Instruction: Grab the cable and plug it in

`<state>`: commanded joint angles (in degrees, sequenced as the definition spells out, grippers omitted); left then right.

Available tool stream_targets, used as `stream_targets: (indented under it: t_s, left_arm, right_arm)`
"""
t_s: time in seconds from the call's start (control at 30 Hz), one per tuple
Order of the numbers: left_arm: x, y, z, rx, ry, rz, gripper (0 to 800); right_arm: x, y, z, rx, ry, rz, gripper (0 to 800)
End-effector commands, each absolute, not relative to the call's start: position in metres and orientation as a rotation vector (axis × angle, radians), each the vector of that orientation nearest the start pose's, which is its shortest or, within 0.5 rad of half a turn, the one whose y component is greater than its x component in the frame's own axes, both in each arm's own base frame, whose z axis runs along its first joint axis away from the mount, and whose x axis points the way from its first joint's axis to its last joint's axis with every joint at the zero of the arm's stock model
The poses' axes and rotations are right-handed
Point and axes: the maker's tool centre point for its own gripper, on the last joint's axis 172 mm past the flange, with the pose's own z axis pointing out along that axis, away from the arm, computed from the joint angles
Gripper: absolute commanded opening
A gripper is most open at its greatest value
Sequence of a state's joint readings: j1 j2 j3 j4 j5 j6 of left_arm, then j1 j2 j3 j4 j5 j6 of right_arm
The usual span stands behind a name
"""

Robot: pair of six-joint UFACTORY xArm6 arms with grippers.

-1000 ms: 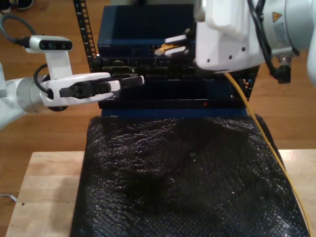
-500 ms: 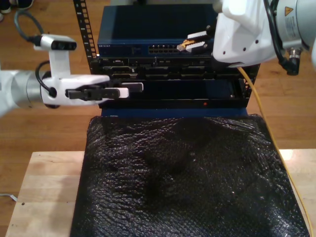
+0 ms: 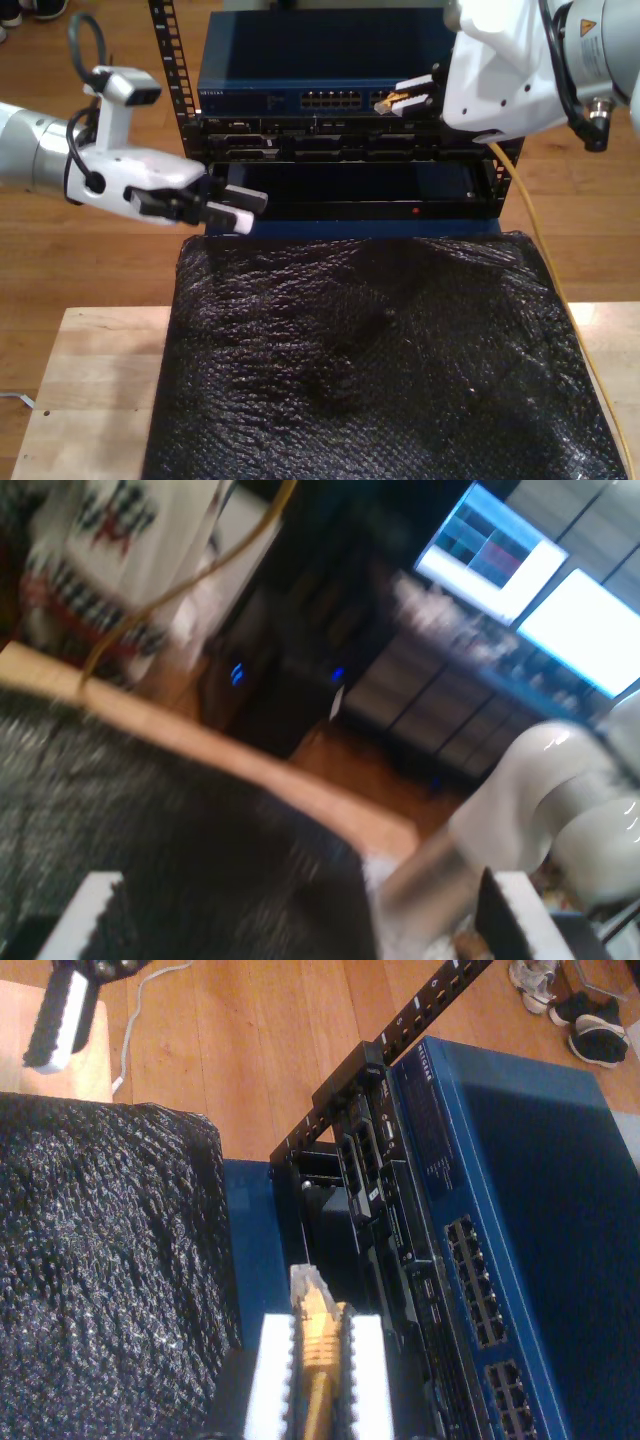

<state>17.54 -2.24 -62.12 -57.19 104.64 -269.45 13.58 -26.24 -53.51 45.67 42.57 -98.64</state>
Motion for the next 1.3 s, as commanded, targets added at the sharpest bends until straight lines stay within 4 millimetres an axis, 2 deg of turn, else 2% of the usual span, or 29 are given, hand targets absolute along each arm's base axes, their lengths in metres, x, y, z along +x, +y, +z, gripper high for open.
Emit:
stream_targets:
  t_s: [0.27, 0.43, 0.63, 0.93, 1.3]
  left_arm:
    - [0.364, -0.086, 0.308, 1.822, -1.279, 0.375, 797]
    - [0.357, -0.062, 0.307, 1.878, -1.400, 0.352, 797]
    - [0.349, 0.000, 0.287, 1.967, -1.478, 0.316, 797]
    - [0.328, 0.070, 0.276, 1.986, -1.598, 0.338, 797]
    - [0.279, 0.154, 0.262, 1.989, -1.698, 0.354, 798]
  right_arm:
    - [0.469, 0.207, 0.426, -1.957, -1.886, -1.343, 0]
    - [0.469, 0.207, 0.424, -1.958, -1.885, -1.339, 0]
    - [0.469, 0.207, 0.424, -1.958, -1.885, -1.337, 0]
    - [0.471, 0.207, 0.420, -1.962, -1.885, -1.326, 0]
    - [0.474, 0.205, 0.411, -1.974, -1.879, -1.304, 0]
